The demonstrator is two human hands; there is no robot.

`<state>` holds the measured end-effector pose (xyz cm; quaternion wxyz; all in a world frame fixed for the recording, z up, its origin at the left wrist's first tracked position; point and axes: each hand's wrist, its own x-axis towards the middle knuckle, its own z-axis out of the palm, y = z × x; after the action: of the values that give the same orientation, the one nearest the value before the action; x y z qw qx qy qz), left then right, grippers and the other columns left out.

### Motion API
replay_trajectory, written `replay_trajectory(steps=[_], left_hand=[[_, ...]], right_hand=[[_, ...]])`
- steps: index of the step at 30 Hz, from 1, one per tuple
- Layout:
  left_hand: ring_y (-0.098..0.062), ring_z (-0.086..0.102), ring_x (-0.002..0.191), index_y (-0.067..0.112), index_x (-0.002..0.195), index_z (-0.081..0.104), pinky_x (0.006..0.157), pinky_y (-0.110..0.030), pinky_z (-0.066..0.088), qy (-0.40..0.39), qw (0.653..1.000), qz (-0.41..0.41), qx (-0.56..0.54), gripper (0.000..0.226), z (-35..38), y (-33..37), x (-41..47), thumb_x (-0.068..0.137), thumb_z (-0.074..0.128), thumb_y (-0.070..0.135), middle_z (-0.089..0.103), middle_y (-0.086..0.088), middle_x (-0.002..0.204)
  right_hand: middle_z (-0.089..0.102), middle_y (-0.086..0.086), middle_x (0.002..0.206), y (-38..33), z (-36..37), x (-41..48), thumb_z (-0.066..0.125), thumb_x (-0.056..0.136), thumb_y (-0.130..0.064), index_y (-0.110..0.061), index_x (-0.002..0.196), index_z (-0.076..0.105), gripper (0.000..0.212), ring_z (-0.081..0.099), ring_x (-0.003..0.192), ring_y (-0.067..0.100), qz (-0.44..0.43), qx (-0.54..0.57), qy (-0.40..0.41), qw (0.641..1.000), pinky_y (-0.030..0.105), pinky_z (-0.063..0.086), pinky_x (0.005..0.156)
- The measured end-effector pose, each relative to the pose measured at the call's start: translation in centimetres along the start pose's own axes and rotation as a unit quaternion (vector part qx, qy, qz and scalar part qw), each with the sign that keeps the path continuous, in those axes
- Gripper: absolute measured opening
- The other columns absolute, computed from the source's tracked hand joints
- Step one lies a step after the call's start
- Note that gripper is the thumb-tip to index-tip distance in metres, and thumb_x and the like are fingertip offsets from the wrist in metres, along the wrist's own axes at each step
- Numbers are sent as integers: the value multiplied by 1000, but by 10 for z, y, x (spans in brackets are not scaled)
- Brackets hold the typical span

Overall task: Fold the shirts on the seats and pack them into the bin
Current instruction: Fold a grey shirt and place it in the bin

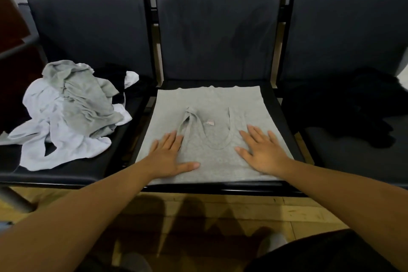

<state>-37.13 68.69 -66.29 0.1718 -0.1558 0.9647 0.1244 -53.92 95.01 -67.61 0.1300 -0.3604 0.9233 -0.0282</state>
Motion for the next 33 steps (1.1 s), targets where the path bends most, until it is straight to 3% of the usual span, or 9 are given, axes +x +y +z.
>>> replay_trajectory(steps=[3, 5, 9, 16, 19, 21, 23, 26, 33], left_hand=[[-29, 14, 153, 17, 160, 13, 122, -49, 20, 24, 998, -8, -49, 129, -3, 12, -7, 63, 27, 102, 12, -10, 166], [-31, 49, 128, 11, 138, 46, 97, -39, 44, 121, 983, -32, -135, 79, -18, 18, 7, 88, 52, 72, 47, -14, 139], [-25, 58, 100, 7, 110, 60, 77, -31, 42, 213, 955, -63, -196, 28, -60, 30, 53, 94, 63, 29, 60, -9, 110], [-26, 61, 86, -1, 93, 69, 69, -31, 48, 157, 947, -106, -260, 23, -63, 27, 102, 86, 74, 21, 66, -14, 85], [-22, 60, 78, -2, 86, 70, 71, -30, 49, 164, 896, -118, -396, 19, -59, 18, 106, 84, 78, 16, 63, -13, 79], [-21, 61, 80, 6, 86, 72, 76, -32, 52, 145, 863, -100, -474, 13, -58, 12, 103, 86, 78, 17, 67, -10, 83], [-23, 62, 88, 15, 87, 72, 83, -37, 53, 129, 840, -60, -524, 4, -58, 7, 98, 89, 75, 17, 69, -8, 91], [-20, 67, 92, 19, 92, 72, 85, -35, 54, 127, 799, -1, -587, 4, -64, 10, 88, 92, 71, 14, 72, -3, 94], [-7, 56, 67, 24, 107, 73, 71, -28, 46, 140, 834, 76, -529, 15, -75, 26, 61, 93, 71, 18, 65, 6, 71]], right_hand=[[8, 4, 169, 6, -12, -4, 16, 91, -77, -26, 160, 16, 86, 5, 155, 19, -8, 2, -13, 1000, 49, 3, 124], [34, 10, 159, 1, -20, 5, 33, 99, -65, -18, 152, 35, 71, 30, 147, 26, -4, 43, 61, 997, 46, 21, 120], [22, 16, 164, -16, -21, 34, 39, 101, -56, -16, 155, 29, 68, 17, 153, 28, 4, 88, 105, 991, 49, 13, 124], [-2, 11, 169, -30, 7, 45, 27, 102, -61, -26, 160, 16, 69, -6, 156, 26, 13, 38, 33, 999, 54, -5, 124], [30, 15, 158, -30, -4, 46, 45, 101, -52, -17, 146, 44, 57, 25, 149, 29, -4, 94, 85, 992, 46, 16, 121], [54, 10, 136, -36, -28, 53, 55, 99, -46, -13, 130, 57, 46, 54, 123, 23, 3, 214, 144, 966, 34, 41, 103], [64, 2, 117, -48, -58, 63, 59, 97, -45, -13, 119, 62, 39, 61, 103, 15, 26, 337, 161, 927, 25, 47, 83], [67, -6, 109, -69, -81, 71, 67, 92, -47, -17, 113, 66, 37, 65, 101, 11, 10, 451, 111, 886, 27, 53, 86], [75, 7, 89, -93, -72, 60, 77, 89, -25, -10, 98, 71, 18, 72, 80, 15, -15, 489, 129, 863, 23, 57, 69]])
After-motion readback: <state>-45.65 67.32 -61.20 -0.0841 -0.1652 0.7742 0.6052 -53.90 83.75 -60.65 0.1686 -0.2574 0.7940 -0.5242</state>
